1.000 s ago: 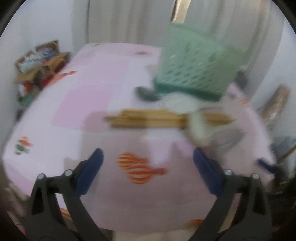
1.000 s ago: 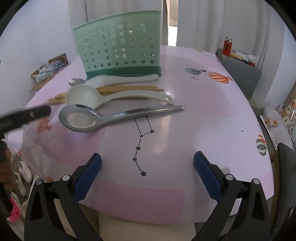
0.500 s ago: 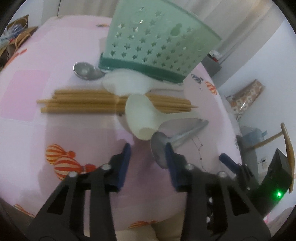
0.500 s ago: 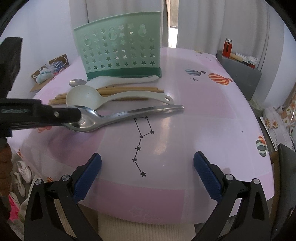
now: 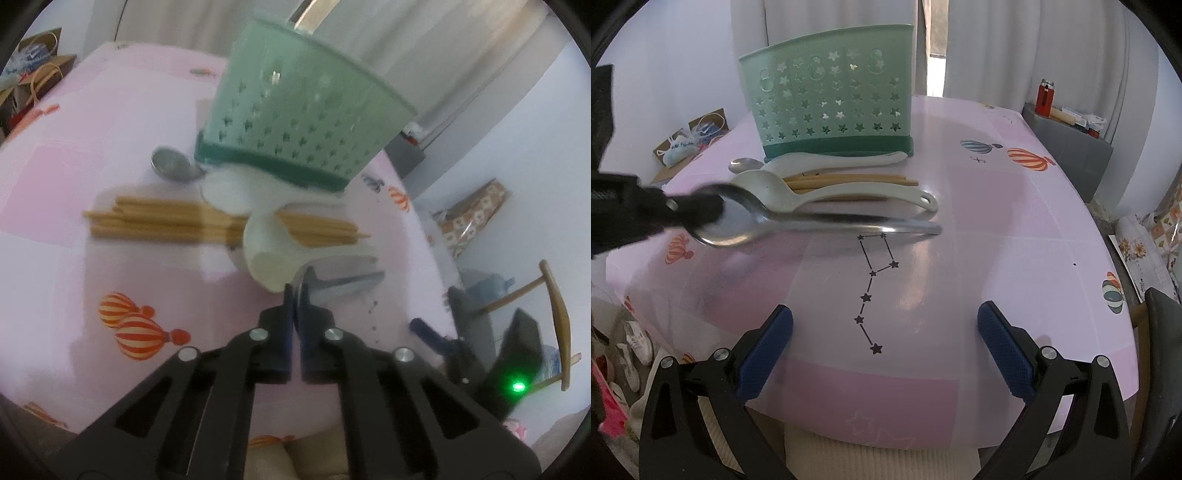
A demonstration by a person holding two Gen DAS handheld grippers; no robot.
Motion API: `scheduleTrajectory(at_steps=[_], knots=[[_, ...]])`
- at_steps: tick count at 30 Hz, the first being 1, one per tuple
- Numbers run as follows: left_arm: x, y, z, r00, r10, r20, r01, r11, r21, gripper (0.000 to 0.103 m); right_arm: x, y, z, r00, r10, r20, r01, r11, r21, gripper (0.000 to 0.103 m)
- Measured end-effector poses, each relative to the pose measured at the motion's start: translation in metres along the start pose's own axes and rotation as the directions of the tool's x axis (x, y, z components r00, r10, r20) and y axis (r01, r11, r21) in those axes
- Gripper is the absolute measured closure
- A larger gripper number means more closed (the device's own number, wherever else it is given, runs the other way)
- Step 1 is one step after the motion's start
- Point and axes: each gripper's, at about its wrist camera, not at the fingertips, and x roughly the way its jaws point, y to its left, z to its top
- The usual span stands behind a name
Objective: Organize utensils
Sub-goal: 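Lift the metal ladle with the left tool while the right tool grasps the white plastic ladle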
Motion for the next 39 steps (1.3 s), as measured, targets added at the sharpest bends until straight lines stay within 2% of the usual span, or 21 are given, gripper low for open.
scheduleTrajectory(at_steps=[3,6,8,9,14,19,24,25,28,30,35,39], knots=[[-0.024,0.001,0.004,0.997,-0.014,0.075,0.014,1.0,-0.001,0.102,0.0,0.0,0.0,1.0,-0.003,0.003,0.003,1.0,0.001,0.006],[-0.05,0.009,0.011,0.986,-0.024,0.165,0.027,1.0,-0.015,0.102,0.0,0.0,-0.001,1.0,-0.003,0.004,0.003,1.0,0.003,0.006],[-0.065,0.017,0.016,0.974,-0.014,0.228,0.021,0.999,-0.027,0.102,-0.003,-0.001,0.002,0.999,-0.037,-0.009,0.037,0.999,0.018,0.006],[-0.072,0.022,0.018,0.966,-0.007,0.257,0.018,0.999,-0.038,0.102,-0.008,0.002,0.004,0.999,-0.044,0.022,0.044,0.999,0.009,0.006],[-0.098,0.056,0.026,0.924,0.031,0.381,0.01,0.994,-0.106,0.102,-0.014,0.039,0.022,0.995,0.008,0.101,0.006,0.99,-0.143,0.009],[-0.113,0.079,0.03,0.905,0.059,0.421,0.009,0.987,-0.158,0.102,-0.004,0.089,0.04,0.987,0.018,0.162,0.034,0.949,-0.315,0.029],[-0.115,0.096,0.024,0.899,0.072,0.433,0.016,0.98,-0.197,0.102,0.018,0.124,0.045,0.992,0.045,0.115,0.005,0.915,-0.404,0.049],[-0.115,0.1,0.023,0.898,0.075,0.434,0.016,0.979,-0.201,0.102,0.021,0.128,0.043,0.993,0.037,0.112,0.013,0.91,-0.414,0.052],[-0.117,0.106,0.022,0.893,0.072,0.444,0.024,0.978,-0.206,0.102,0.031,0.137,0.041,0.995,0.0,0.1,0.043,0.902,-0.429,0.068],[-0.118,0.109,0.022,0.888,0.067,0.455,0.03,0.979,-0.204,0.102,0.033,0.139,0.04,0.994,-0.021,0.11,0.067,0.9,-0.431,0.073],[-0.125,0.109,0.023,0.867,0.047,0.496,0.043,0.985,-0.168,0.102,0.037,0.137,0.04,0.995,-0.039,0.095,0.076,0.903,-0.423,0.093],[-0.137,0.098,0.028,0.841,0.024,0.54,0.049,0.992,-0.119,0.102,0.027,0.133,0.038,0.993,-0.029,0.113,0.074,0.908,-0.412,0.095]])
